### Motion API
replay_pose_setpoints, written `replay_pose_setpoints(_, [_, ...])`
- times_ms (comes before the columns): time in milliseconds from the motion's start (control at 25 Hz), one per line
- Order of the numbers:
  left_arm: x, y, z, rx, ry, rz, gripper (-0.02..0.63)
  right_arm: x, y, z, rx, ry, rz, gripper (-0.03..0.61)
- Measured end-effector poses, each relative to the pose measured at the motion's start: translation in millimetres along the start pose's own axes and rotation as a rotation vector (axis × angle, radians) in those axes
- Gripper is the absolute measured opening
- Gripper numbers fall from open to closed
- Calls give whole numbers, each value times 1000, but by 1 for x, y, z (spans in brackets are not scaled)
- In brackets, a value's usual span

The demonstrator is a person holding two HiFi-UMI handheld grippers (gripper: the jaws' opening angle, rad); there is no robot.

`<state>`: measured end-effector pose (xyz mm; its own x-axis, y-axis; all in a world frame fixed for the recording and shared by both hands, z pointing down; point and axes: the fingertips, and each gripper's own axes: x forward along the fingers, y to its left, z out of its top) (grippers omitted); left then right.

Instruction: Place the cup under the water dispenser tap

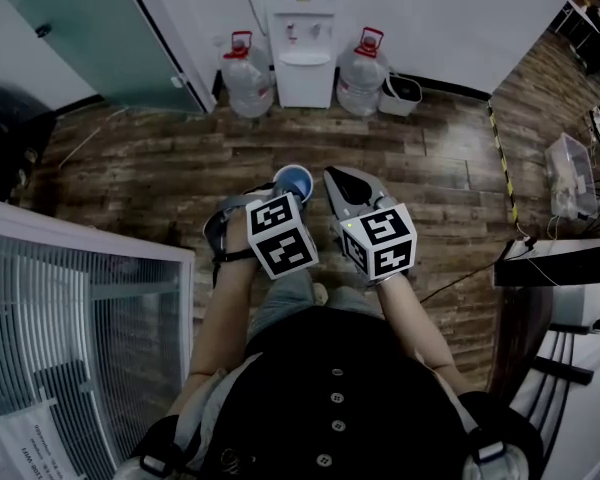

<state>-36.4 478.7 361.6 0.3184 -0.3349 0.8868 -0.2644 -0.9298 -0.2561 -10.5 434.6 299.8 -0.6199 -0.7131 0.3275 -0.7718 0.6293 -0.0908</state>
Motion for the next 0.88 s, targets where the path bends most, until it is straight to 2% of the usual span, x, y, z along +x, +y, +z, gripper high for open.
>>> replay_pose_setpoints(240, [16, 19, 2, -13, 18, -21, 21, 18, -20, -4, 19, 20, 4, 0])
replay_pose_setpoints(440, [36, 54, 0, -11, 15, -27, 21, 49, -44, -3, 35, 23, -16, 0])
replay_pose_setpoints(600, [53, 97, -1, 9, 0, -42, 21, 90, -70, 7, 42, 30, -38, 0])
replay_pose_setpoints(880, [72, 196, -9, 52, -7, -62, 21, 175, -107, 49, 34, 31, -69, 0])
